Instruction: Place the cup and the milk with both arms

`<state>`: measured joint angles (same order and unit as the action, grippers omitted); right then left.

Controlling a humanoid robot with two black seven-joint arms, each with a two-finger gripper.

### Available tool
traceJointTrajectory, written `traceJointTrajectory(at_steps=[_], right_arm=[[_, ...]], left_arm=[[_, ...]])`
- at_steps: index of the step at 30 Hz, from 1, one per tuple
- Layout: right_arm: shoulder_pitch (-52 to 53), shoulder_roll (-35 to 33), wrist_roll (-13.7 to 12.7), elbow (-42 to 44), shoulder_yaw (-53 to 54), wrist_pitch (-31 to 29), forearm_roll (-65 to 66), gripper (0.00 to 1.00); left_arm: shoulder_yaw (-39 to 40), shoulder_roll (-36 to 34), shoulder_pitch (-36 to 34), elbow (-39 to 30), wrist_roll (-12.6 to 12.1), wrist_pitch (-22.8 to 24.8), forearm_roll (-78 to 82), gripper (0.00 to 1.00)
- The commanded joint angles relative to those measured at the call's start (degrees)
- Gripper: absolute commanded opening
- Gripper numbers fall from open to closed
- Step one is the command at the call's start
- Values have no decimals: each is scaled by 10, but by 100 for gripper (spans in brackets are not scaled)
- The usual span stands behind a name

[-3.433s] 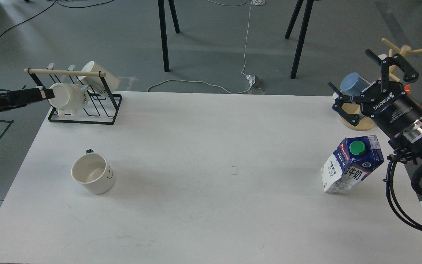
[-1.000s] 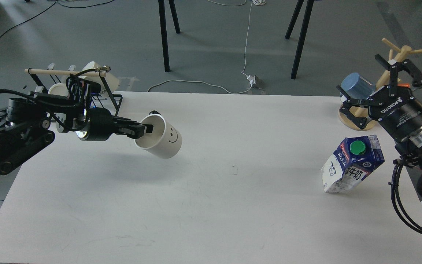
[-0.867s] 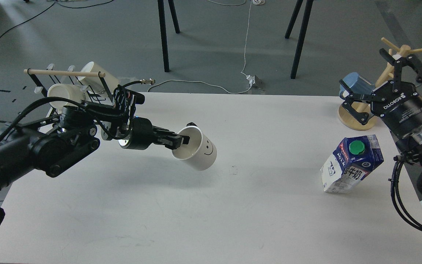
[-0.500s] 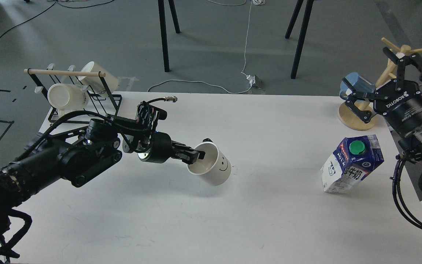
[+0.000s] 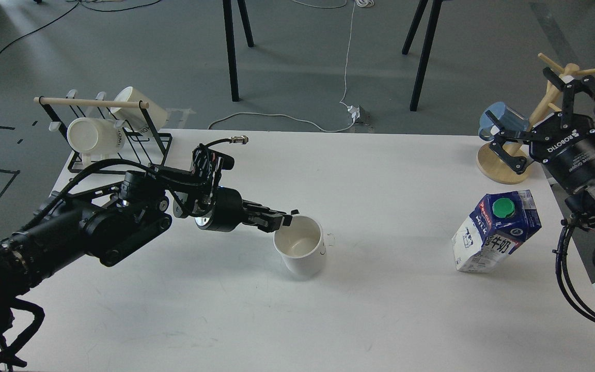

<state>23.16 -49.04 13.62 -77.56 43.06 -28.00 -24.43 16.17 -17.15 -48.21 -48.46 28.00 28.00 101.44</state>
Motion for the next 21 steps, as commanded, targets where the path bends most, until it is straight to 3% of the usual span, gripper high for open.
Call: traceJointTrajectory(at_steps=[1,3,5,8,10,11,18,21], right_arm=[[0,0,0,0,-1,0,0,98],[0,0,0,0,-1,0,0,98],[0,0,0,0,-1,0,-1,98],[0,0,0,-1,0,0,-2,98],[0,1,0,-1,0,0,-2,98],[0,1,0,-1,0,0,-2,98],[0,-8,0,-2,35,0,-54,98],[0,-46,-1,-3,59,0,-128,98]], left_arm=[[1,1,7,-6,0,0,0,23],[1,0,7,-6,0,0,0,24],[2,-3,8,-6,0,0,-1,32],[18,-10,8,-5,0,0,-25,54],[34,-18,9,0,0,0,-63,75],[36,-26,10,1,0,0,-81,79],[77,-113,29,2,0,0,-289,88],[97,-159,44,2,0,0,-428,90]])
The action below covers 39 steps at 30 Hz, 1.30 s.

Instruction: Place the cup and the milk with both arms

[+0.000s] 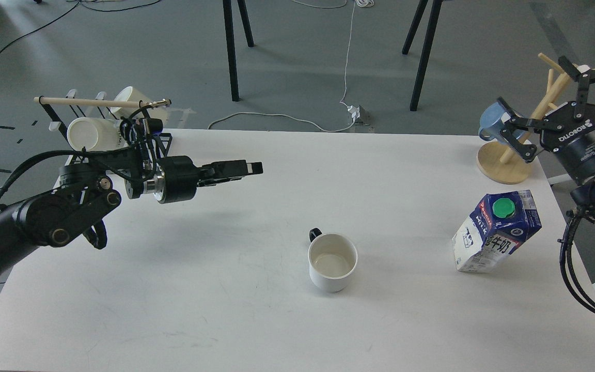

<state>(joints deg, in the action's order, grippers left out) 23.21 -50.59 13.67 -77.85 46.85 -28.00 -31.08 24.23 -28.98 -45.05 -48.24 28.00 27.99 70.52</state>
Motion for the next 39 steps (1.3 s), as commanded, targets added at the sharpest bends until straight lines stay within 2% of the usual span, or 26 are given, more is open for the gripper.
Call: traceJointTrajectory(at_steps=[1,5,9,13,20,23,29,39], right_arm=[[0,-49,-2,0,25,0,-97,98],[-14,-121,-5,4,23,0,-243,98],[-106,-167,-5,5,22,0,-351,98],[-245,-185,-5,3,22,0,-382,98],[-437,-179,-6,1,14,0,-373,98],[-466,-150,-6,-2,-4,0,-338,98],[-458,-28,-2,-3,-21,0,-237,98],[-349,90,-1,-6,-22,0,-159,98]], left_arm=[[16,-58,18,1,0,0,-176,91],[18,-90,57,10,0,0,-348,94],[20,-97,67,24,0,0,-457,95],[20,-97,81,25,0,0,-529,96],[19,-97,98,26,0,0,-530,98],[18,-96,104,27,0,0,-529,98],[16,-94,107,29,0,0,-528,98],[13,-90,121,29,0,0,-526,98]])
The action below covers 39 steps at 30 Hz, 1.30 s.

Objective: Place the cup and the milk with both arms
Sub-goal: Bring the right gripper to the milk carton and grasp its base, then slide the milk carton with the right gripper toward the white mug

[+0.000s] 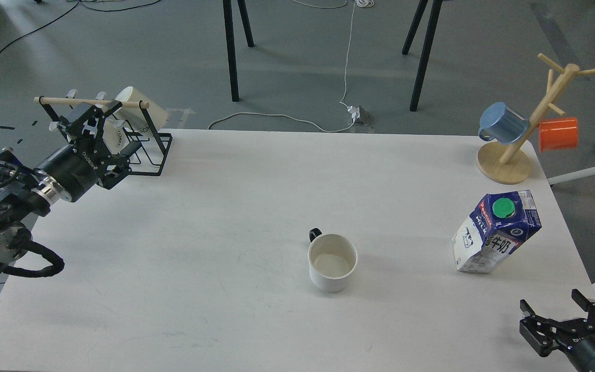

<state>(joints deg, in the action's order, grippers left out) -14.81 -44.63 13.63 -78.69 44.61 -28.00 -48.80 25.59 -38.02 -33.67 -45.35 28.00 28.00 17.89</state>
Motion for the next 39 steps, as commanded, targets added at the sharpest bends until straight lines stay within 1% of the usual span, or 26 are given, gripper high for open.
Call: traceJointTrajectory(at_steps=[1,5,12,33,39], right_arm=[[40,40,1,3,0,0,26,98],[58,76,1,6,1,0,49,98],[69,117,1,27,1,0,65,98],[119,191,3,107,27,0,60,98],[137,210,3,126,25,0,61,98]], left_arm=[[0,1,9,0,0,0,1,98],[0,1,11,0,0,0,1,98],[0,1,14,1,0,0,2,98],[0,2,48,9,0,0,10,98],[0,2,48,10,0,0,11,98]])
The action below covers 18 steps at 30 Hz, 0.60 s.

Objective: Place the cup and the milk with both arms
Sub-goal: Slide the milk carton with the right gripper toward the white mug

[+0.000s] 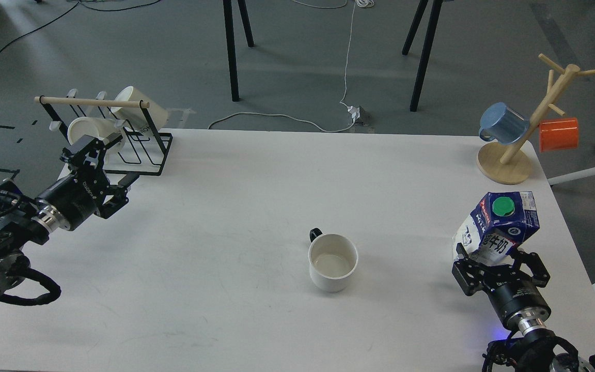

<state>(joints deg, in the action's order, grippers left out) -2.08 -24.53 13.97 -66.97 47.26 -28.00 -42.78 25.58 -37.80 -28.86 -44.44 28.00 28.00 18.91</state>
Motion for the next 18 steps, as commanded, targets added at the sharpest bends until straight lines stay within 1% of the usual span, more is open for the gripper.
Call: traceJointTrajectory(at_steps=[1,9,12,13,14,16,17,18], right_arm=[[12,12,0,11,-2,0,1,98],[17,46,2,12,19,0,-2,99],[17,59,4,16,34,0,-5,96],[17,61,7,18,36,0,-5,92],[16,61,8,19,36,0,-5,84],[16,61,8,21,36,0,-3,54],[17,61,8,21,37,0,-3,45],[17,61,8,21,37,0,-3,42]], left_arm=[[0,0,1,0,0,0,1,98],[0,4,2,8,0,0,1,98],[0,4,2,14,0,0,1,98],[0,4,2,14,0,0,1,98],[0,4,2,15,0,0,1,98],[0,4,2,17,0,0,1,98],[0,4,2,19,0,0,1,98],[0,4,2,21,0,0,1,98]])
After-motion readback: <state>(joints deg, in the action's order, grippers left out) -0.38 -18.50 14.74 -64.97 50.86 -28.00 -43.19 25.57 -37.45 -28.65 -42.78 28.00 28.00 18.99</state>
